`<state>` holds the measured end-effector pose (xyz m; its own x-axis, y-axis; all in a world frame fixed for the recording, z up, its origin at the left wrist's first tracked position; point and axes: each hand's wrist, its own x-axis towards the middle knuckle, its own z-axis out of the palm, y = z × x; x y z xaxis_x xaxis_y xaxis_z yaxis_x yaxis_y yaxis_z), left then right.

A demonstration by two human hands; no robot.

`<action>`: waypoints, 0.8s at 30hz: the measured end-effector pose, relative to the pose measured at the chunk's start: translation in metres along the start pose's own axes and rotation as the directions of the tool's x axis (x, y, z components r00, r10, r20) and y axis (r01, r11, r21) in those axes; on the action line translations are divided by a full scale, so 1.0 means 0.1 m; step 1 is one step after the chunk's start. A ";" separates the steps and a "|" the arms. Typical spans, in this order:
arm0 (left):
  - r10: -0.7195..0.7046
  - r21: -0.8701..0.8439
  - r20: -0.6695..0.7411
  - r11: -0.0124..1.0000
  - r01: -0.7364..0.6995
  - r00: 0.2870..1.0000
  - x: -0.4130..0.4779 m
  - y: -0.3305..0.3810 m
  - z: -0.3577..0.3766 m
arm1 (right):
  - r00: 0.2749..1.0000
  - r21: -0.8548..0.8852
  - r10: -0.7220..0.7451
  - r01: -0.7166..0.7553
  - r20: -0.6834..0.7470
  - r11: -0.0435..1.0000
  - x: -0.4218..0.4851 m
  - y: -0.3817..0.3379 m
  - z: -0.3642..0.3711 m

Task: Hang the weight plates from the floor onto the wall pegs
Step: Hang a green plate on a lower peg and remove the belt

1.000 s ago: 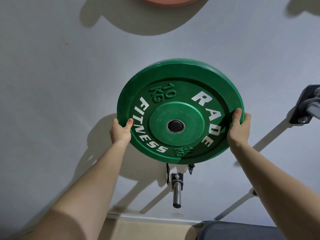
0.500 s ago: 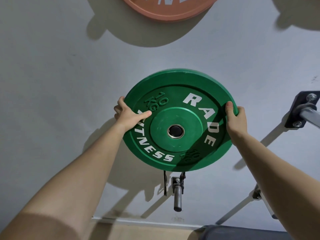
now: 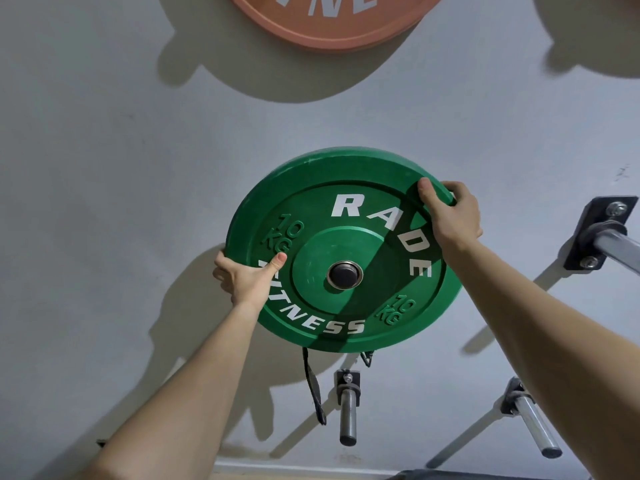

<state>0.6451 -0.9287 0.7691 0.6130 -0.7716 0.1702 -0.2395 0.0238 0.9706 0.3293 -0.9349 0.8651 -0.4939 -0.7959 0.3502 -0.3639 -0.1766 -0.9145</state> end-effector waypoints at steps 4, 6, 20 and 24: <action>-0.019 -0.005 0.024 1.000 0.019 1.000 0.05 -0.04 0.02 | 1.000 0.020 0.011 -0.011 -0.016 1.000 -0.02 -0.09 0.01; -0.027 0.007 0.042 1.000 0.027 0.999 0.06 -0.05 0.01 | 0.999 -0.004 0.015 -0.016 -0.036 1.000 -0.04 -0.13 0.01; -0.092 -0.019 0.082 0.995 0.094 0.992 0.15 -0.21 0.15 | 0.994 -0.149 -0.034 0.018 -0.102 0.989 0.08 -0.36 0.18; -0.092 -0.032 0.084 0.995 0.095 0.992 0.14 -0.23 0.13 | 0.990 -0.232 -0.068 0.038 -0.120 0.972 0.00 -0.33 0.17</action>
<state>0.6498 -0.9486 0.7469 0.5668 -0.8213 0.0653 -0.1563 -0.0293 0.9873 0.3551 -0.9389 0.8917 -0.5594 -0.7066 0.4333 -0.5563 -0.0676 -0.8282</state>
